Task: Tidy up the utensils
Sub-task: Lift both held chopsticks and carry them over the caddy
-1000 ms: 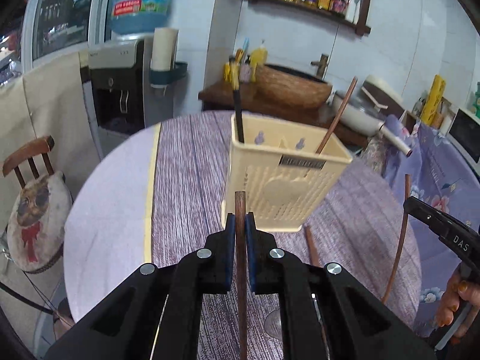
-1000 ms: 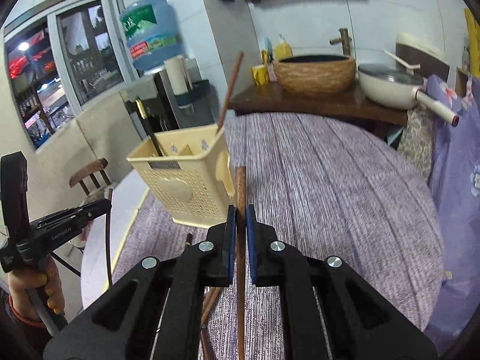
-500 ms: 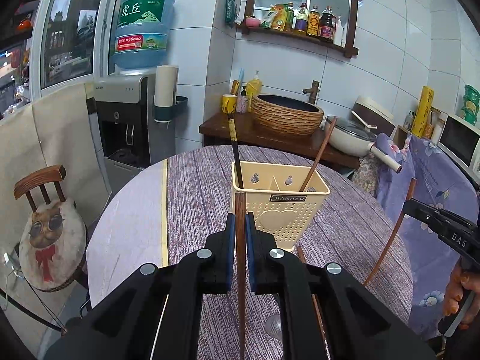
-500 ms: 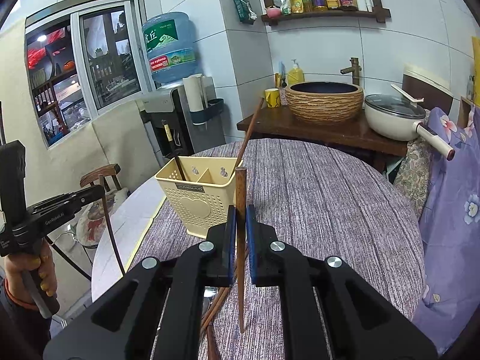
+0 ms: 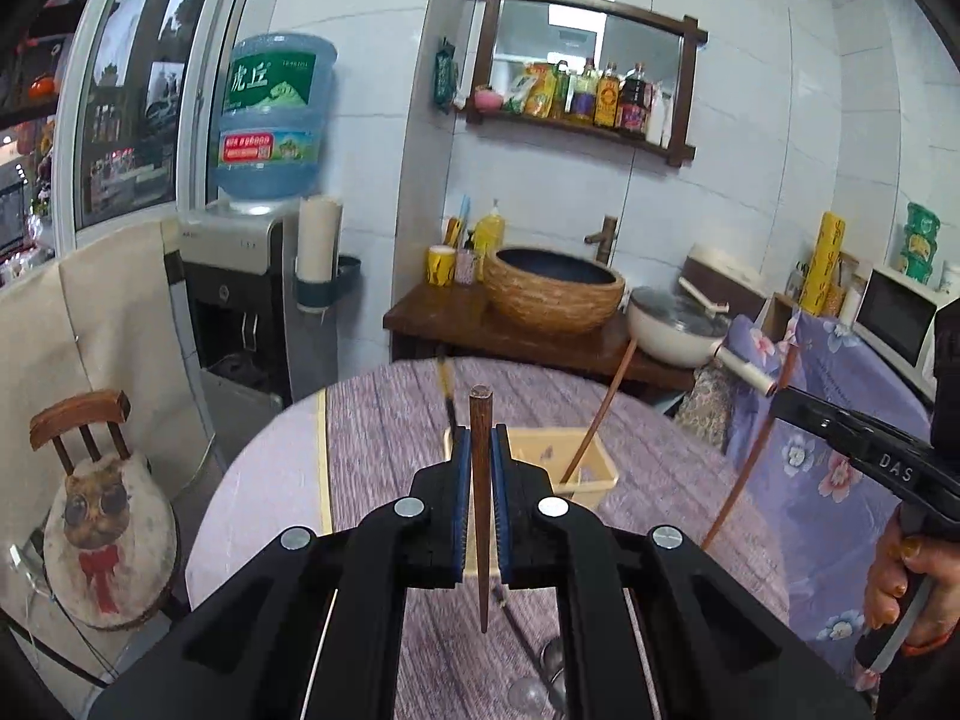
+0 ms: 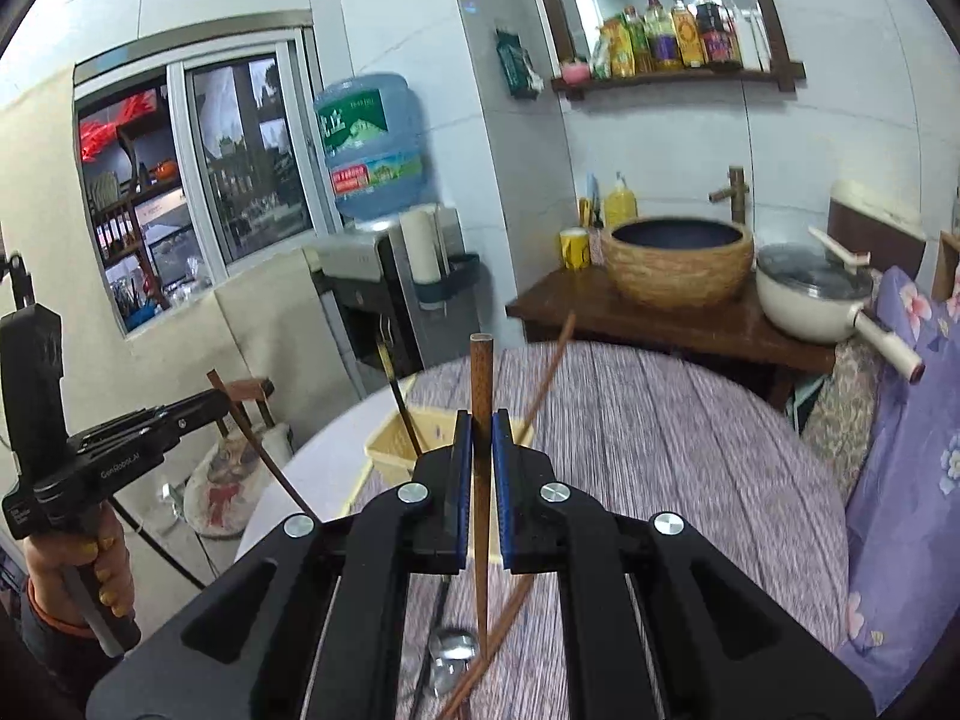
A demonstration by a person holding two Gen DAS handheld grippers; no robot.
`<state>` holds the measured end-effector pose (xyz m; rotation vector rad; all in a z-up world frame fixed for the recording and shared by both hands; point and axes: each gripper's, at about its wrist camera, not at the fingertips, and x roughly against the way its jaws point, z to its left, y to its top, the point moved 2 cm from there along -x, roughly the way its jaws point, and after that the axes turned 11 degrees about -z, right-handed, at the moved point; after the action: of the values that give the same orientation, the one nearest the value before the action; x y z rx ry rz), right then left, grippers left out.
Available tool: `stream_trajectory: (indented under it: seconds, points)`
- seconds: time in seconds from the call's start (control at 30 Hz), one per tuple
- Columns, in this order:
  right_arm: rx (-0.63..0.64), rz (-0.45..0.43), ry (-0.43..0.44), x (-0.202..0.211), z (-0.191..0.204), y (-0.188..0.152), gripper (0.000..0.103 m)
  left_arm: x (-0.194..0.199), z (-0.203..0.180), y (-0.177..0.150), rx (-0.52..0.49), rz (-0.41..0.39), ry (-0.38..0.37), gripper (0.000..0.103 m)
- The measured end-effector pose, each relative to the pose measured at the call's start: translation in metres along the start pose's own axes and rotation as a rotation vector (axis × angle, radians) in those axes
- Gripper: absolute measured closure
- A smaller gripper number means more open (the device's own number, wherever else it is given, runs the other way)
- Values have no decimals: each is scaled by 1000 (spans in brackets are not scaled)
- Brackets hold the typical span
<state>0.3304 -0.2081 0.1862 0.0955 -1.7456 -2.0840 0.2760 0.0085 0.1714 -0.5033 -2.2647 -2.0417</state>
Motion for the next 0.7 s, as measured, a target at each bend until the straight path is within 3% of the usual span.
stream_trajectory:
  seconds: [0.23, 0.37, 0.53, 0.7]
  points:
    - [-6, -163, -41, -17, 19, 74, 95, -5, -6, 81, 45, -94, 5, 95]
    - [-1, -197, -69, -38, 23, 88, 95, -19, -9, 106, 54, -147, 38, 95]
    - [4, -165, -116, -74, 16, 61, 95, -53, -10, 88, 48, -134, 76, 95]
    - [-41, -77, -121, -108, 1, 16, 95, -88, -7, 33, 52, -42, 84, 95]
